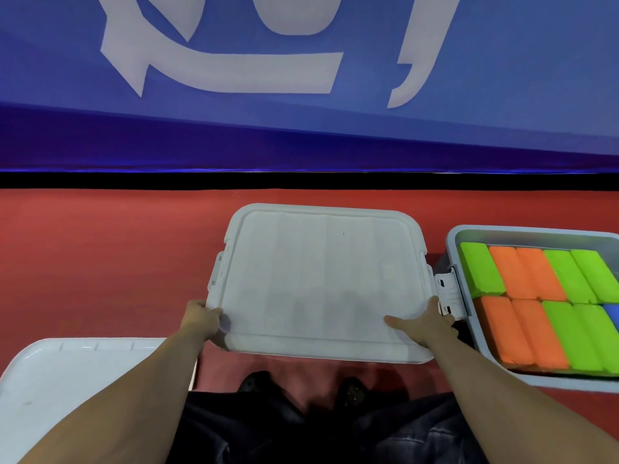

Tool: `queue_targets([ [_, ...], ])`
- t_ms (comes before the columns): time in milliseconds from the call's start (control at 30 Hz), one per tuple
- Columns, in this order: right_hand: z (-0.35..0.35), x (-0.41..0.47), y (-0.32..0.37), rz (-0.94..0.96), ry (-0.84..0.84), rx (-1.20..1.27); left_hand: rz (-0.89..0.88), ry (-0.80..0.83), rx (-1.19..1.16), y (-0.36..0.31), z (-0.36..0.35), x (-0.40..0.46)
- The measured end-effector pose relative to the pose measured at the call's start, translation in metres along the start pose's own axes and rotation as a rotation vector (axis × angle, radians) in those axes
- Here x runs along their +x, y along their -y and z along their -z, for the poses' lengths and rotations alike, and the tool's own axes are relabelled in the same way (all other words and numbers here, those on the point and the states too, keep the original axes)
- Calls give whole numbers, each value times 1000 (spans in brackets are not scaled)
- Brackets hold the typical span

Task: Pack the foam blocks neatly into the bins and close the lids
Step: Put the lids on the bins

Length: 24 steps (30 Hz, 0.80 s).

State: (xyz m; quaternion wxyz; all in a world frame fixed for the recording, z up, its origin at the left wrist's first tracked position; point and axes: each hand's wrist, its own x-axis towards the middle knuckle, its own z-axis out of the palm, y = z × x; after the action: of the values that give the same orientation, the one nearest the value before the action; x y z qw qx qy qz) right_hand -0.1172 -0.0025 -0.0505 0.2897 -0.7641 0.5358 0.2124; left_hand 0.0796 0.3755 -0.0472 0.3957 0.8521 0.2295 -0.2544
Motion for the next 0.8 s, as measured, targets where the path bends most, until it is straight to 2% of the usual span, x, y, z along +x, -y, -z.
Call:
queue_targets([
  [200,0,7,-2,-2,-16,58,136,92,36,6,3,-8],
  [333,-5,10,0,-19,-27,90,180,11,-50,6,-3,-4],
  [600,-3,35,-5,-50,25,518,65,-47,-199,-5,-9,2],
  [800,8,44,-5,-84,-20,570,213,40,-365,-7,1,7],
])
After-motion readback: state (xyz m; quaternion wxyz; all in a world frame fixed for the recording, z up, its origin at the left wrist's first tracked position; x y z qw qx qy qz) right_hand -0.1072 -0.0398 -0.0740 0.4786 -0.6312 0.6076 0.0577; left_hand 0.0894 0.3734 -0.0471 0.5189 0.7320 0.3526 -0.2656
